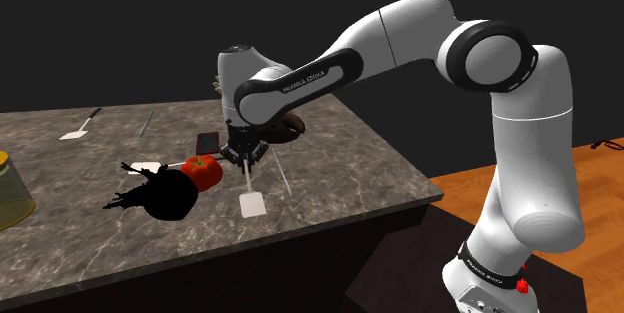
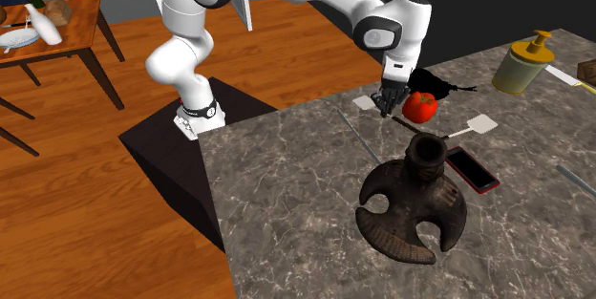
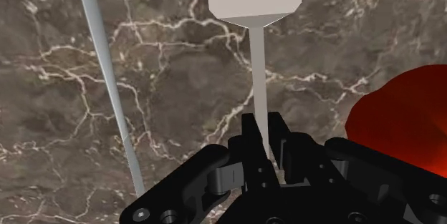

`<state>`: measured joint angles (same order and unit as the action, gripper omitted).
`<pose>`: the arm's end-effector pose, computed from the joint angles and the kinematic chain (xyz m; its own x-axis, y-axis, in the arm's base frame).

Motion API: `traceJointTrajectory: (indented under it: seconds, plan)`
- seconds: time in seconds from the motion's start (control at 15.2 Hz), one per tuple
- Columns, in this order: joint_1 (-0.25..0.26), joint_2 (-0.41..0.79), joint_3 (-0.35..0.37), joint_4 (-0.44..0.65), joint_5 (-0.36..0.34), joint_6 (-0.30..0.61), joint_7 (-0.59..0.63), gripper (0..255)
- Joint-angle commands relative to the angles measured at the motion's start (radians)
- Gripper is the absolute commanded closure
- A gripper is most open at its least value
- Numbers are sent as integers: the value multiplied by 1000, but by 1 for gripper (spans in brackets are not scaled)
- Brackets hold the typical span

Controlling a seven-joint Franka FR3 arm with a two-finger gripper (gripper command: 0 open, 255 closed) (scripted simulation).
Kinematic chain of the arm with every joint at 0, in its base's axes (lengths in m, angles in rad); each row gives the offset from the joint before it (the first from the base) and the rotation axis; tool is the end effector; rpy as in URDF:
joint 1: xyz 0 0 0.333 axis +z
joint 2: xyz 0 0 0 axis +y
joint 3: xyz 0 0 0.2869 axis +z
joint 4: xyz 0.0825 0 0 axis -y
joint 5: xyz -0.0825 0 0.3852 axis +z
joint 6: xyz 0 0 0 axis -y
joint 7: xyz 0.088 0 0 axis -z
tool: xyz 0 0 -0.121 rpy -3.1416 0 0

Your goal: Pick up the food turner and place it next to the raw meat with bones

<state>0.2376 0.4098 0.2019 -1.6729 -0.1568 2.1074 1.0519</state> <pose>0.6033 0.2616 0.3325 0.8496 -0.5233 0.0661 -0.5245 -0.8514 -0.0002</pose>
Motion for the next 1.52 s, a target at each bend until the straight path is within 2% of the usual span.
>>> traceJointTrajectory:
  seconds: [0.0,0.2,0.73,0.79,1.12,1.39,1.45]
  plan:
    - [0,12,-2,-9,-4,22,2,255]
    - [1,25,-4,-23,-8,48,6,255]
    - [1,26,-4,-23,-8,48,6,255]
    - [1,26,-4,-23,-8,48,6,0]
    - [1,26,-4,-23,-8,48,6,0]
    - [1,-28,5,28,8,-55,-4,0]
    - [1,-28,5,28,8,-55,-5,0]
